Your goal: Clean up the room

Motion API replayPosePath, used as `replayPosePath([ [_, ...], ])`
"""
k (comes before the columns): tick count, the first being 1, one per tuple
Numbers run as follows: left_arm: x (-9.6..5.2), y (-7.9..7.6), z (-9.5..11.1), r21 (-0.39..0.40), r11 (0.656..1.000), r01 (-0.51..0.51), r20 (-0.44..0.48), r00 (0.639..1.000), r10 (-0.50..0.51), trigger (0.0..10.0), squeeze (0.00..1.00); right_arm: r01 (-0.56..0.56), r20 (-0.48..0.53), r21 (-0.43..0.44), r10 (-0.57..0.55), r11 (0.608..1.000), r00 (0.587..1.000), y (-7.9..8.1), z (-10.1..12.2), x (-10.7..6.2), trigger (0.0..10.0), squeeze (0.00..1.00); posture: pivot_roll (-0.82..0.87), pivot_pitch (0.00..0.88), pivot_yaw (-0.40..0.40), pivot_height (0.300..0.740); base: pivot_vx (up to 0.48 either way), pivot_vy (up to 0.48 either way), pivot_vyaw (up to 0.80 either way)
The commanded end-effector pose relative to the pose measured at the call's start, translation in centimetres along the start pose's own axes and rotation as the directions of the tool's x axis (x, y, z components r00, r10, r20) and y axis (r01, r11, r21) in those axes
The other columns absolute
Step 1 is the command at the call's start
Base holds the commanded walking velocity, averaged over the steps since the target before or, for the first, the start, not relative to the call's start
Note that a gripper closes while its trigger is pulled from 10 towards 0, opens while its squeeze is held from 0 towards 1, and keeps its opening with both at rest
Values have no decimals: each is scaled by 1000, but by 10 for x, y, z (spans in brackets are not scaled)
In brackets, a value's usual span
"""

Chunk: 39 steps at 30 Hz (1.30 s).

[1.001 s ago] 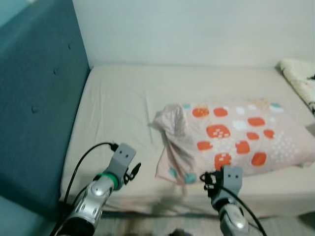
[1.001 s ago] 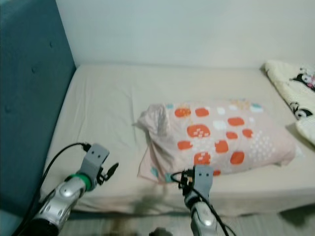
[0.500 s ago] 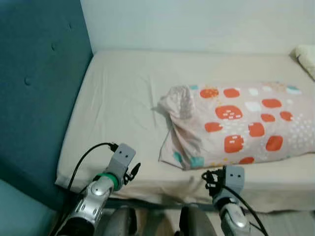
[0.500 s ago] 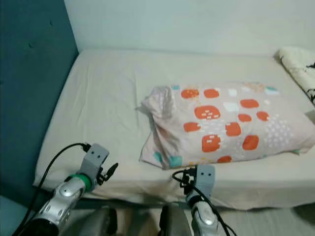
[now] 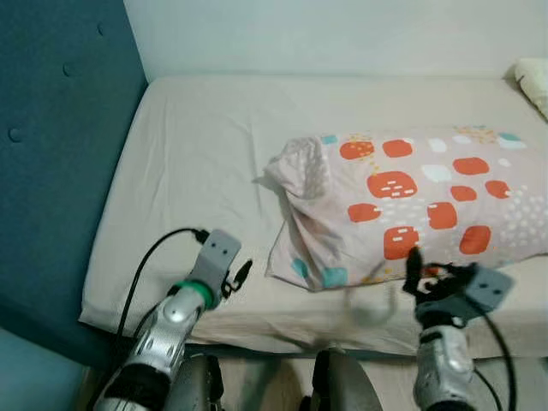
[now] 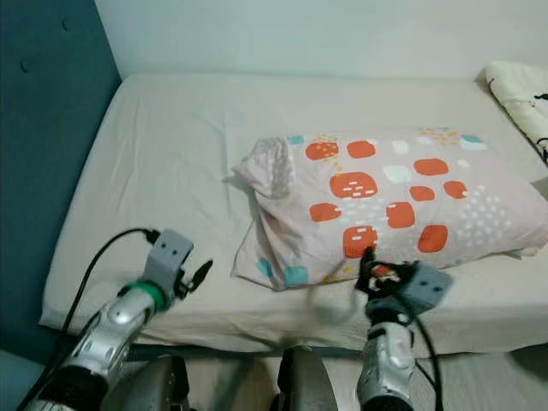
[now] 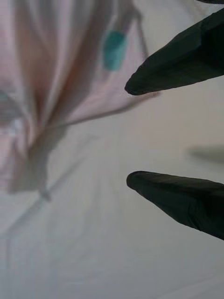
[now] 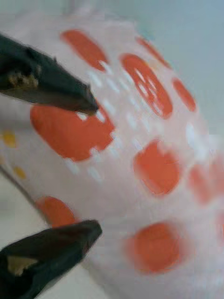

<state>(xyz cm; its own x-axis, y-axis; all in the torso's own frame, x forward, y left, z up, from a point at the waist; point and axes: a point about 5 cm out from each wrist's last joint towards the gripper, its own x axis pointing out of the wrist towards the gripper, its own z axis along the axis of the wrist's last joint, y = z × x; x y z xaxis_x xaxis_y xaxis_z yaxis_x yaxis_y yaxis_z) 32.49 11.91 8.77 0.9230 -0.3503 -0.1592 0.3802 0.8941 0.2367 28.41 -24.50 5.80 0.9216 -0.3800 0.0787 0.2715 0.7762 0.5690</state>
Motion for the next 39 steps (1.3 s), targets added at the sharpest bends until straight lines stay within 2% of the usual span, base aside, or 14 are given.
replayPosePath([
  [1,-1,0,1,-12,1000,10,-9,1000,-10,10000,0,95,-128,274,-62,957,990,-18,-20,-9,10000,1000,79,121,52,615,0,0,0],
  [2,-1,0,1,-12,1000,10,-9,1000,-10,10000,0,95,-128,274,-62,957,990,-18,-20,-9,10000,1000,79,121,52,615,0,0,0],
  [4,0,1,5,-8,1000,14,2,1000,-14,10000,0,134,-239,447,-26,885,971,-16,-34,-7,10000,1000,92,133,60,615,0,0,0],
  [13,-10,7,18,-3,1000,0,30,1000,0,10000,0,130,-289,586,57,800,955,2,-39,8,10000,1000,173,217,84,615,0,0,0],
  [24,-25,14,23,10,1000,-19,24,1000,18,10000,0,21,-276,608,187,793,943,17,-27,26,10000,1000,247,283,98,615,0,0,0],
  [31,-37,21,24,26,999,-43,7,999,43,10000,0,-104,-199,631,290,769,936,46,-9,51,10000,1000,295,306,110,615,0,0,0],
  [32,-38,21,25,28,999,-46,4,999,46,10000,0,-120,-184,628,297,769,937,52,-4,56,10000,180,295,306,110,615,0,0,0],
  [33,-38,21,25,28,999,-46,4,999,46,10000,0,-120,-184,628,297,769,937,52,-4,56,10000,180,295,306,110,615,0,0,0],
  [34,-39,21,26,29,998,-47,2,999,47,10000,0,-132,-175,625,302,770,937,55,-1,59,9216,0,295,306,110,615,0,0,0],
  [35,-39,22,27,30,998,-50,2,999,50,10000,0,-148,-163,621,311,770,937,59,3,62,4039,0,307,303,108,615,0,0,0],
  [36,-39,22,27,30,998,-50,2,999,50,10000,0,-148,-163,621,311,770,937,59,3,62,4039,0,307,303,108,615,0,0,0],
  [37,-39,22,28,31,998,-52,0,999,52,10000,0,-160,-151,621,318,768,936,62,6,65,1412,0,305,299,105,615,0,0,0],
  [38,-39,22,28,31,998,-52,0,999,52,10000,0,-160,-151,621,318,768,936,62,6,65,1412,0,305,299,105,615,0,0,0],
  [39,-38,23,28,30,998,-55,-1,998,55,10000,0,-174,-133,626,324,760,937,65,10,68,0,0,301,291,100,615,0,0,0],
])
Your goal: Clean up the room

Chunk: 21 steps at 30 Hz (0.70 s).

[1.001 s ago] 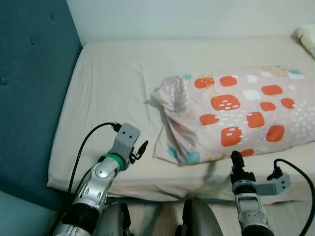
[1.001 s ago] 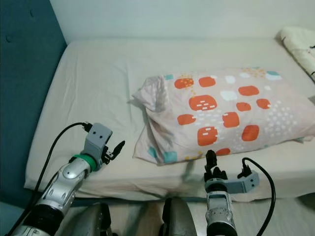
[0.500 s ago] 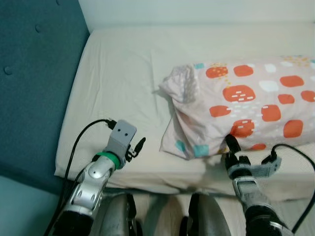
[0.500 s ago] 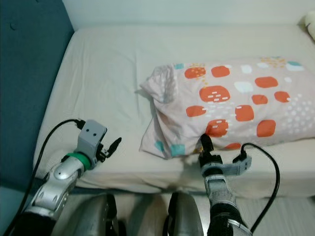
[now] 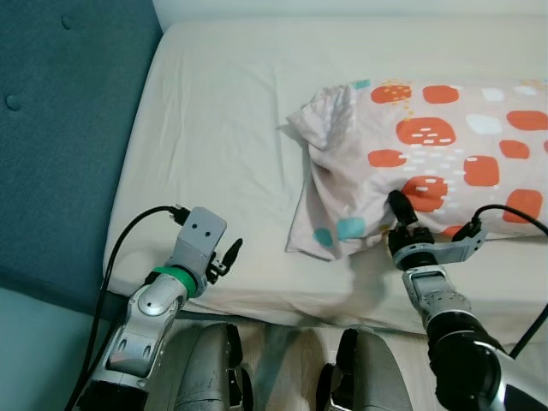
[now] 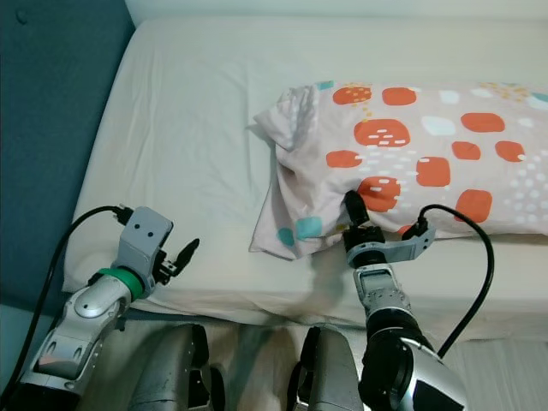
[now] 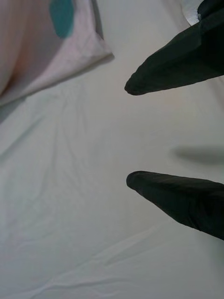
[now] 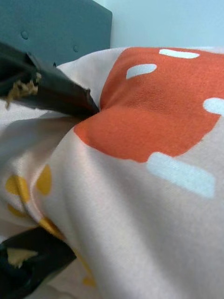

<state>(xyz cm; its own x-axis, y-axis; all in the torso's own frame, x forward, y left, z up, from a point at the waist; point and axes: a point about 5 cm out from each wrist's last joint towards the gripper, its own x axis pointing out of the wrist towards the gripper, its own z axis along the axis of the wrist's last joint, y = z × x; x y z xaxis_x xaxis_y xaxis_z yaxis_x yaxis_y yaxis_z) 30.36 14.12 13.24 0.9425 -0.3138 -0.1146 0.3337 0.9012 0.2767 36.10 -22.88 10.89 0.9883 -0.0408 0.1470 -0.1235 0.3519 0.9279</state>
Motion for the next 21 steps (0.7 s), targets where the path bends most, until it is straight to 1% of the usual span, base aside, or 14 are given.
replayPosePath([
  [1,-4,1,-7,-3,1000,-3,-35,999,3,10000,0,-3,-2,11,3,1000,1000,1,-3,1,0,0,301,291,100,615,0,0,0],
  [2,-4,1,-7,-4,1000,-5,-39,999,5,10000,0,-13,14,13,13,1000,1000,4,1,3,0,0,299,289,99,615,0,0,0],
  [6,-3,0,-5,-8,1000,-7,-44,999,7,10000,0,-29,48,10,28,1000,998,7,9,6,0,0,284,276,95,615,0,0,0],
  [11,0,-2,-3,-12,1000,-5,-43,999,5,10000,0,-21,70,-8,22,1000,997,5,14,5,0,0,271,265,94,615,0,0,0],
  [13,2,-3,-2,-13,1000,-3,-42,999,3,10000,0,-8,95,-11,9,1000,995,3,19,3,0,0,265,260,92,615,0,0,0],
  [16,5,-4,-1,-14,1000,-3,-39,999,2,10000,0,25,128,-49,-19,998,992,1,30,2,0,0,256,253,90,615,0,0,0],
  [19,6,-5,0,-16,1000,-3,-37,999,2,10000,0,31,143,-75,-20,997,989,1,36,2,0,0,251,247,90,615,0,0,0],
  [21,7,-5,2,-20,1000,-4,-28,1000,4,10000,0,36,140,-120,-18,992,990,3,40,3,0,0,245,242,88,615,0,0,0],
])
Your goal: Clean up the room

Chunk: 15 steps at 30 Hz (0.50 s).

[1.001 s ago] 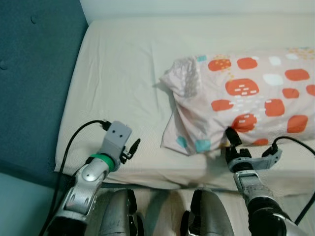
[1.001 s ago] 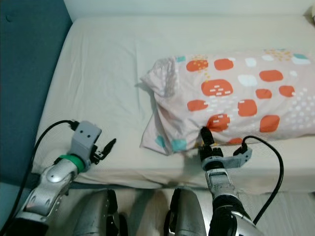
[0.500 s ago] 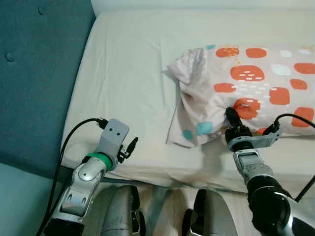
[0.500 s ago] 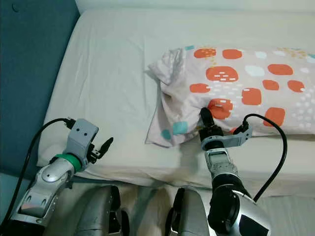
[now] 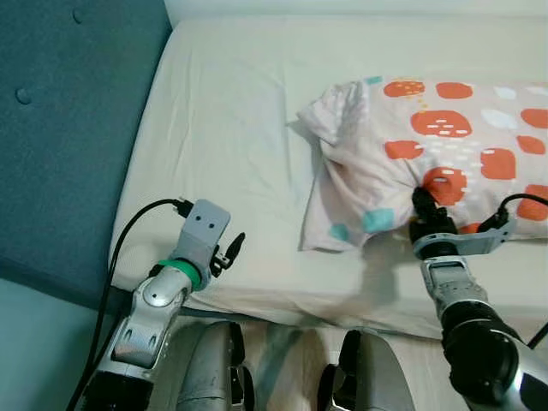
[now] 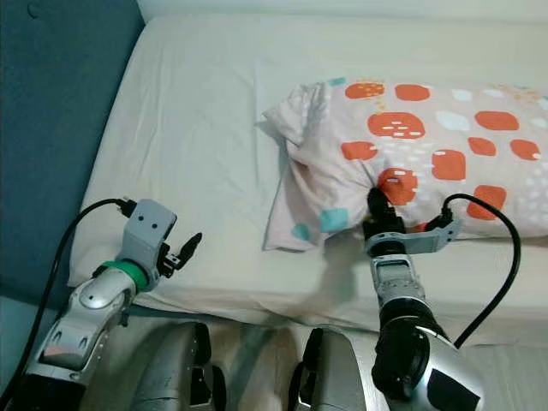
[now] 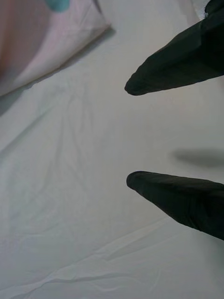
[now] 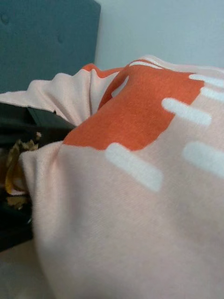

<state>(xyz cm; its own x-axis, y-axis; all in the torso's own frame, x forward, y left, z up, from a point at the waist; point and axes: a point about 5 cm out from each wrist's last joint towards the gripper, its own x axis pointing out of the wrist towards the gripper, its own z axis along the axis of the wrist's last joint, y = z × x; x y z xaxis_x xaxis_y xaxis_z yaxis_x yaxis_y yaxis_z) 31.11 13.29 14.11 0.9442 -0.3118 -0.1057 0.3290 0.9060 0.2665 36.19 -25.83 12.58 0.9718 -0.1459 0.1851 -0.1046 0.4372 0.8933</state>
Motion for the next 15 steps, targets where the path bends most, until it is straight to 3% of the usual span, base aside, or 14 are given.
replayPosePath([
  [1,0,0,-3,-27,1000,-14,-10,1000,14,10000,0,12,14,-77,-11,997,1000,1,10,2,0,0,240,238,84,615,0,0,0],
  [5,1,6,9,-62,997,-37,37,999,40,10000,0,-11,-6,-146,11,989,1000,8,14,8,0,0,240,238,84,615,0,0,0],
  [7,1,20,41,-91,992,-85,154,983,98,10000,0,-94,-29,-111,92,989,995,35,17,25,0,0,228,220,41,615,0,0,0],
  [8,1,20,41,-91,992,-85,154,983,98,10000,0,-94,-29,-111,92,989,995,35,17,25,0,0,228,220,41,615,0,0,0],
  [9,-3,36,78,-115,984,-139,283,944,167,10000,0,-181,-82,-97,174,979,981,67,11,43,0,0,239,214,20,615,0,0,0],
  [11,-7,44,99,-136,975,-174,350,912,212,10000,0,-228,-124,-100,215,969,969,86,2,51,0,0,252,207,-4,615,0,0,0],
  [12,-7,44,99,-136,975,-174,350,912,212,10000,0,-228,-124,-100,215,969,969,86,2,51,0,0,252,207,-4,615,0,0,0],
  [13,-11,52,115,-145,968,-205,403,881,248,10000,0,-266,-152,-93,250,959,956,100,-8,55,0,0,267,200,-23,615,0,0,0],
  [15,-11,52,115,-145,968,-205,403,881,248,10000,0,-266,-152,-93,250,959,956,100,-8,55,0,0,267,200,-23,615,0,0,0],
])
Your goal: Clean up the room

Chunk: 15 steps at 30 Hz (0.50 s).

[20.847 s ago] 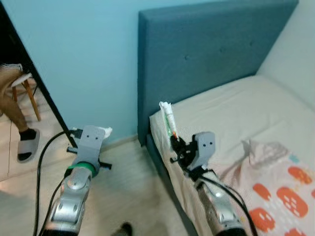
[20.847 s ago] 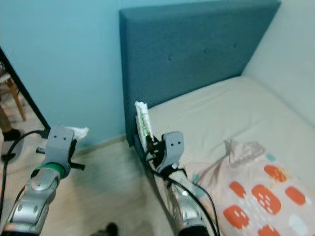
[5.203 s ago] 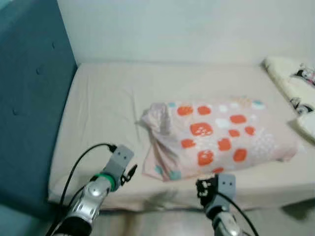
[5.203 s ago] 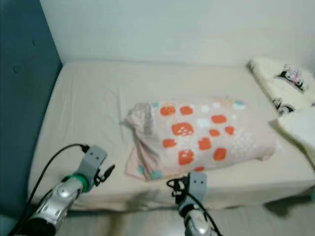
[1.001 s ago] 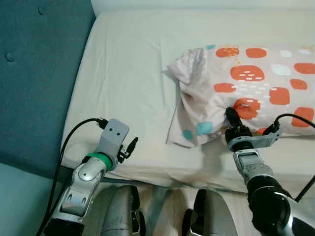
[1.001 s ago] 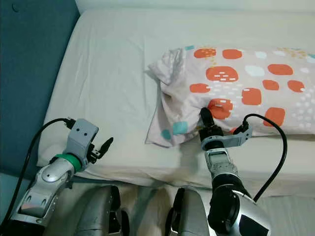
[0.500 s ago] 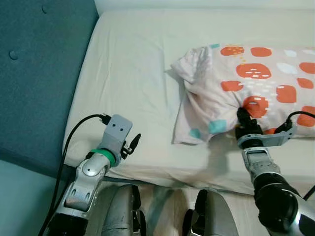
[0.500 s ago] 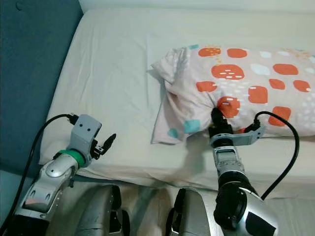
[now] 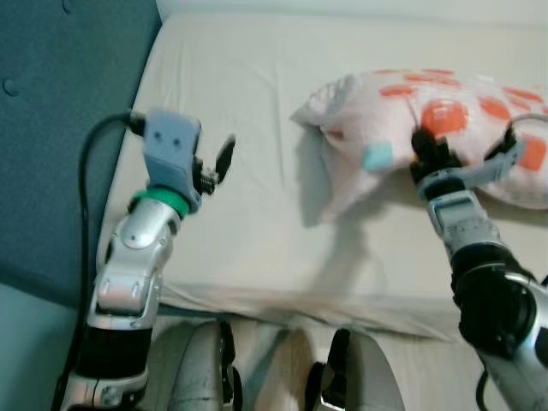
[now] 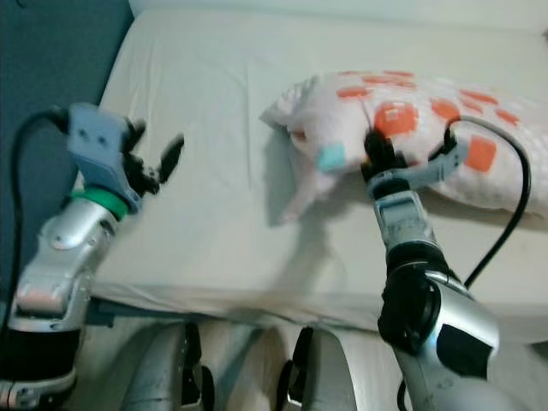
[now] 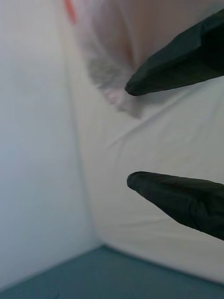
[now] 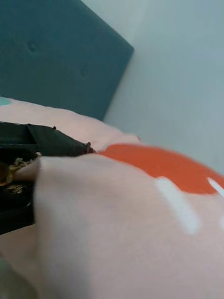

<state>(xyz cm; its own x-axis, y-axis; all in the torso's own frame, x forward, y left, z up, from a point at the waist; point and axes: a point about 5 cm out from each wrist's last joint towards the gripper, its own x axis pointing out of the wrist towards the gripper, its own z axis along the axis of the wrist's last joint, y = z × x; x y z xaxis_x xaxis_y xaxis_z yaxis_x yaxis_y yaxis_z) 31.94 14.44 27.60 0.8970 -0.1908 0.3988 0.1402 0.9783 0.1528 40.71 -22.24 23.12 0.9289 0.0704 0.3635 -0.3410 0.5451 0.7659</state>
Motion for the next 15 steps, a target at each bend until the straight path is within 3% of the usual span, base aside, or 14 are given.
replayPosePath([
  [1,-1,9,5,0,999,-51,8,999,51,10000,0,-37,-65,12,37,999,997,10,-17,5,0,0,267,200,-23,615,0,0,0],
  [2,2,16,28,11,996,-86,92,992,85,10000,0,-104,-103,29,106,994,989,32,-30,17,0,0,287,190,-45,615,0,0,0],
  [3,2,16,28,11,996,-86,92,992,85,10000,0,-104,-103,29,106,994,989,32,-30,17,0,0,287,190,-45,615,0,0,0],
  [4,4,20,47,21,993,-113,163,981,108,10000,0,-164,-137,46,168,985,976,52,-42,25,0,0,296,185,-57,615,0,0,0],
  [6,4,20,47,21,993,-113,163,981,108,10000,0,-164,-137,46,168,985,976,52,-42,25,0,0,296,185,-57,615,0,0,0],
  [7,4,23,65,27,991,-131,225,967,122,10000,0,-235,-177,69,244,969,953,76,-56,33,0,0,305,183,-69,615,0,0,0],
  [8,4,23,65,27,991,-131,225,967,122,10000,0,-235,-177,69,244,969,953,76,-56,33,0,0,305,183,-69,615,0,0,0],
  [10,3,25,95,29,989,-146,326,937,129,10000,0,-393,-243,149,419,907,875,128,-87,42,0,0,318,183,-83,615,0,0,0],
  [11,3,25,95,29,989,-146,326,937,129,10000,0,-393,-243,149,419,907,875,128,-87,42,0,0,318,183,-83,615,0,0,0],
  [12,2,24,108,20,989,-145,367,921,127,10000,0,-499,-244,217,542,839,804,160,-99,43,0,0,318,183,-83,615,0,0,0],
  [13,1,23,119,10,990,-141,400,908,125,10000,0,-604,-213,308,672,735,709,193,-107,42,0,0,318,183,-83,615,0,0,0],
  [14,1,23,119,10,990,-141,400,908,125,10000,0,-604,-213,308,672,735,709,193,-107,42,0,0,318,183,-83,615,0,0,0],
  [15,0,23,126,2,990,-139,416,900,125,10000,0,-660,-184,364,746,657,640,214,-109,41,0,0,318,183,-83,615,0,0,0],
])
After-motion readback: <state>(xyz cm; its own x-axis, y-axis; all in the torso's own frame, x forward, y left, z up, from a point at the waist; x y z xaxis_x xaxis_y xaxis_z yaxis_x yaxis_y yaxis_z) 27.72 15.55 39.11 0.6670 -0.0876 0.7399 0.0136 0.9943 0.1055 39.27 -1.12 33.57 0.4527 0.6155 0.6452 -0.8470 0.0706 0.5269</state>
